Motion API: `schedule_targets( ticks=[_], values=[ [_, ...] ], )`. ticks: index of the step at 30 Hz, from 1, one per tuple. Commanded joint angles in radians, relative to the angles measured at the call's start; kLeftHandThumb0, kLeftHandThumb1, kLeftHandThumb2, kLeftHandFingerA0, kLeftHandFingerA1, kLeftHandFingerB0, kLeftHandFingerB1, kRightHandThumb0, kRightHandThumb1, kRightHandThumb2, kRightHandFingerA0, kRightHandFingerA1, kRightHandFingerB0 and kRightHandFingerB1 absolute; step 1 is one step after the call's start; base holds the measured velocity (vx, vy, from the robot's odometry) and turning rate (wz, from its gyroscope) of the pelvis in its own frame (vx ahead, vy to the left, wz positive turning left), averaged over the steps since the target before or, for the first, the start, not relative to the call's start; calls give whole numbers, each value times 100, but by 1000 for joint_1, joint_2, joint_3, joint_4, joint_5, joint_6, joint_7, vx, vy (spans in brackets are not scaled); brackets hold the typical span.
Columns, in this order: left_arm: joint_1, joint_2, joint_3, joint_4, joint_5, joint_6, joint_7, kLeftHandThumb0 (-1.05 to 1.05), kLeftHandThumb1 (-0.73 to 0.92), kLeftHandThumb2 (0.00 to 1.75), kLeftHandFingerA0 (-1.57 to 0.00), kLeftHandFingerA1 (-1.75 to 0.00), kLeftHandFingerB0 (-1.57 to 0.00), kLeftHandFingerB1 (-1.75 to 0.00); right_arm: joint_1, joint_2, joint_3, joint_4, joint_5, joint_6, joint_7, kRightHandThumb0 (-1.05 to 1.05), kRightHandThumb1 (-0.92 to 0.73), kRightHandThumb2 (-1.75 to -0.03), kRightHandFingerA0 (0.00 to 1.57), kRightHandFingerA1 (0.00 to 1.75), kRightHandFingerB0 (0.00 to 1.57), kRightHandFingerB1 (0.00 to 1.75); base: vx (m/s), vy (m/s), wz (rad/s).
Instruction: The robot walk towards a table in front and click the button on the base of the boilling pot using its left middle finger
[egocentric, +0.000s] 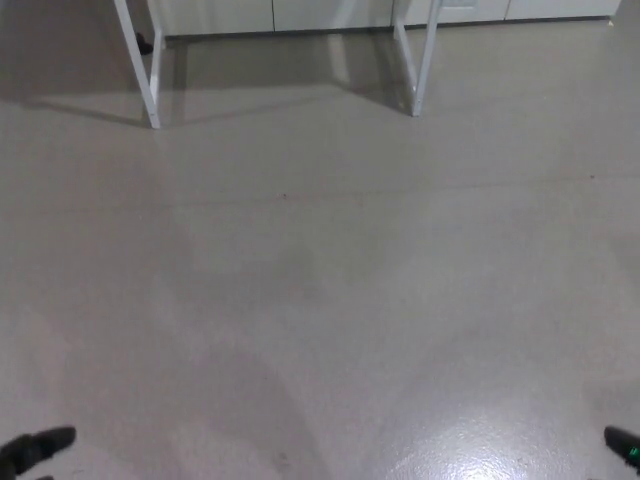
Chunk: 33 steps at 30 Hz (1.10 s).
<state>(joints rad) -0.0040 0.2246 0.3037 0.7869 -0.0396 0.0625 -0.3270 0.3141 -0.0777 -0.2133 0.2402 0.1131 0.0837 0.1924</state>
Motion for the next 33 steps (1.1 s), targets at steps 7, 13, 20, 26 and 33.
schedule_targets(
  ticks=[7, 13, 20, 26, 33],
  values=[
    [10, 36, 70, -10, -164, 68, -196, -6, 33, 82, -40, -61, -21, -53, 65, 18, -78, -128, 219, 143, 121, -7, -56, -95, 26, 55, 12, 47, 0, 0, 0],
    [89, 32, 56, -19, -158, 62, -193, -10, 48, 54, -45, -45, -31, -37, 136, 10, -66, -99, 206, 111, 148, -8, -56, -95, 27, 56, 12, 47, 37, -6, -1],
    [152, 39, 26, 5, -150, 19, -217, -15, 47, 54, -45, -47, -31, -39, 199, -2, -53, -60, 199, 69, 190, -13, -77, -64, 28, 41, 17, 33, -29, 46, 9],
    [165, 36, 19, 10, -151, 10, -206, -8, 33, 82, -37, -60, -21, -53, 198, -10, -47, -32, 183, 36, 192, -9, -56, -95, 24, 55, 10, 47, 100, 312, -23],
    [153, 41, 8, 11, -152, 23, -196, -10, 32, 81, -40, -61, -21, -52, 179, -19, -42, -11, 178, 20, 195, -9, -55, -95, 23, 55, 12, 48, 185, 199, 1]
  ],
)
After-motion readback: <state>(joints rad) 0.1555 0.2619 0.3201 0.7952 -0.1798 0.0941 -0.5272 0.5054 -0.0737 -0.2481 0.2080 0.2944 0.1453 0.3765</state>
